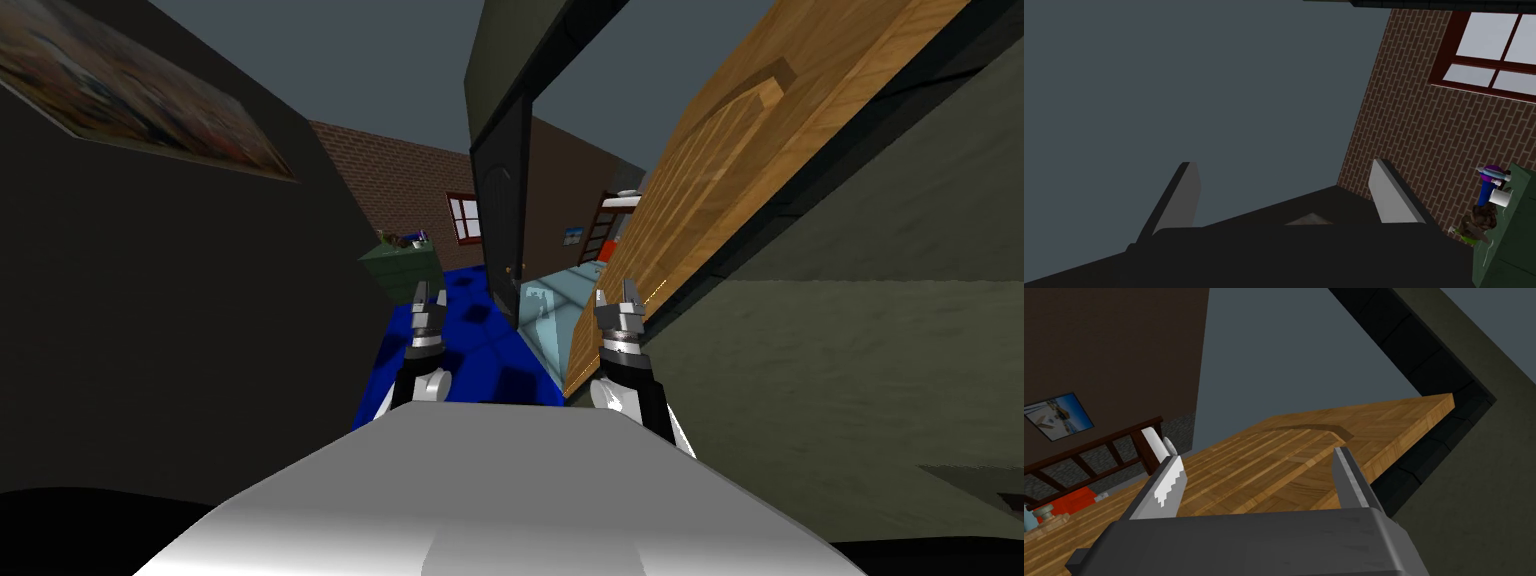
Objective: Push the door open
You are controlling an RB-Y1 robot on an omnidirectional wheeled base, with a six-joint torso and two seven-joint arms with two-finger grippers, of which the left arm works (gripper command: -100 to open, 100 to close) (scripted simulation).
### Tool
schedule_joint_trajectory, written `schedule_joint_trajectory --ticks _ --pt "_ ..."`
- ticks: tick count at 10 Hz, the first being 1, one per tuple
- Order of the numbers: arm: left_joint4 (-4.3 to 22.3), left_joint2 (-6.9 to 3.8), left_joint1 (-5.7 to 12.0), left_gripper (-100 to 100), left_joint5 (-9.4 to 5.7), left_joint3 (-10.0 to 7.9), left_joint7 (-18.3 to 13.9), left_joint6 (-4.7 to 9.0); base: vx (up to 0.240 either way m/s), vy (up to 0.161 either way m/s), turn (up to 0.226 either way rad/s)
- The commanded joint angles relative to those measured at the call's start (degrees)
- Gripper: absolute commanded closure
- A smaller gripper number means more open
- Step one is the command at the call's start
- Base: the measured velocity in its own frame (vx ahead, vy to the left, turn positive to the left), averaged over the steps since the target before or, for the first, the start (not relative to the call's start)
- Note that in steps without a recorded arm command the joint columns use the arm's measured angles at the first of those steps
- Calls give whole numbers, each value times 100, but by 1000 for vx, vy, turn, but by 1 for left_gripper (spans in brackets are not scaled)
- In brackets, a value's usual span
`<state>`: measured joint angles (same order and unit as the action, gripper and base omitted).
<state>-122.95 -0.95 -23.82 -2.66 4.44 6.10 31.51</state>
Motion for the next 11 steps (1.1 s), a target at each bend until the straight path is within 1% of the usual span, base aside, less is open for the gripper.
schedule_joint_trajectory --ticks 1,6,11 --pt "205 -42 127 -100 17 47 -52 -4 84 74 -88" --pt "767 -155 475 -100 52 154 -196 -29 82 67 -69" --pt "1413 -256 875 -100 93 277 -362 -58 86 74 -79"
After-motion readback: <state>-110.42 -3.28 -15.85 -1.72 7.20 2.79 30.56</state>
